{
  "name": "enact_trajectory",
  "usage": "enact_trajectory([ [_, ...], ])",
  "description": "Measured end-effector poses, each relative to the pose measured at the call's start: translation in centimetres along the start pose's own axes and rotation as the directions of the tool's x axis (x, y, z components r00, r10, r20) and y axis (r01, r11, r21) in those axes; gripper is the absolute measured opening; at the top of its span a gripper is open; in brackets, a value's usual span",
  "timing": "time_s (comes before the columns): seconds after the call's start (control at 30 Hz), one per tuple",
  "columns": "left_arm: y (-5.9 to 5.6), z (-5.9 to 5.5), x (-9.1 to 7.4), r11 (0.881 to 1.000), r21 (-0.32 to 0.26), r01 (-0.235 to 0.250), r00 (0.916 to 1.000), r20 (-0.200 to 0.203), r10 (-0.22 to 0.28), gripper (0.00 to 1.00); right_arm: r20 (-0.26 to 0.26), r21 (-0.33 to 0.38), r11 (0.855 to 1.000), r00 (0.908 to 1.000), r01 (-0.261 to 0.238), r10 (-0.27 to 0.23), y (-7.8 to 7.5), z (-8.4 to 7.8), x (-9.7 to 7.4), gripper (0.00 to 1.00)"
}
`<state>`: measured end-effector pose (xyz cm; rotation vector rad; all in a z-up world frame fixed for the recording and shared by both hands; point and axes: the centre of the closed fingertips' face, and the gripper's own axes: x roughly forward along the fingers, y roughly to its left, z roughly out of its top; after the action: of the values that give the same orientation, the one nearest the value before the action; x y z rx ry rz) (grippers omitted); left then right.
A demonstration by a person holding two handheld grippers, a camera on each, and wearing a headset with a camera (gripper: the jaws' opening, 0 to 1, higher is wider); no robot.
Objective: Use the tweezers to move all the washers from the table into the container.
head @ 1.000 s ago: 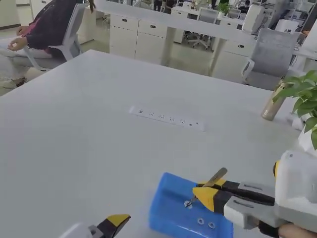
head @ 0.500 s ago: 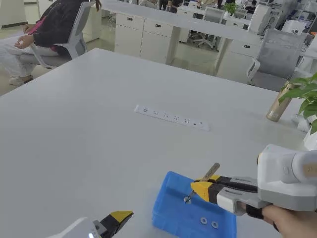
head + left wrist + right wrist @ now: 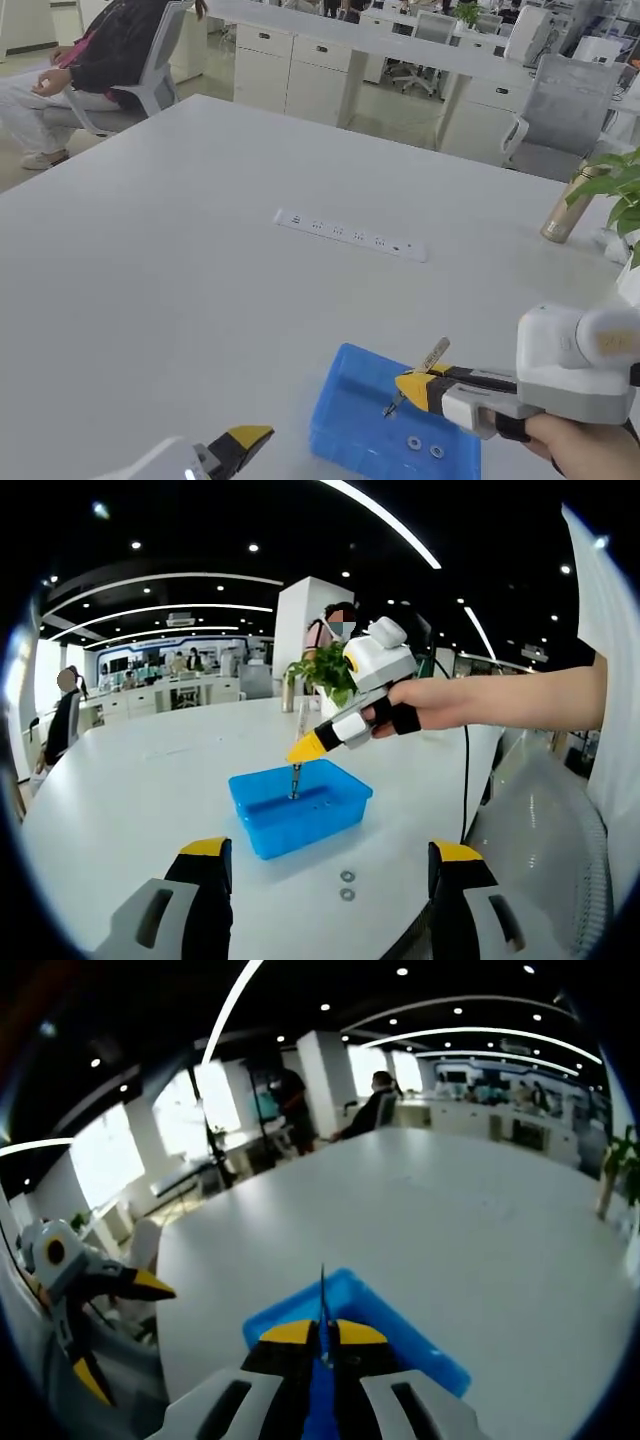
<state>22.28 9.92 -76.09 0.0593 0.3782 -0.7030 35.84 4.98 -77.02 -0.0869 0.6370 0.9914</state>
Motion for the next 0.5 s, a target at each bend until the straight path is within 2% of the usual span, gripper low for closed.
enact_trajectory([
  [0.13,0.0,0.0,0.0,1.000,0.001,0.001,1.0000,-0.002,-0.001,0.81,-0.008,0.010,1.000,0.9999,0.009,-0.009,-0.5,-0.5,0.2,0.03],
  [0.33,-0.1,-0.1,0.0,1.000,0.005,0.001,1.0000,-0.006,-0.001,0.80,-0.046,0.021,1.000,0.9987,0.021,-0.020,-1.6,-1.8,0.9,0.03],
  [0.5,0.0,-0.2,0.1,1.000,0.006,0.000,0.9999,-0.012,0.001,0.80,-0.068,0.021,0.999,0.9974,0.025,-0.023,-1.8,-2.5,1.3,0.03],
])
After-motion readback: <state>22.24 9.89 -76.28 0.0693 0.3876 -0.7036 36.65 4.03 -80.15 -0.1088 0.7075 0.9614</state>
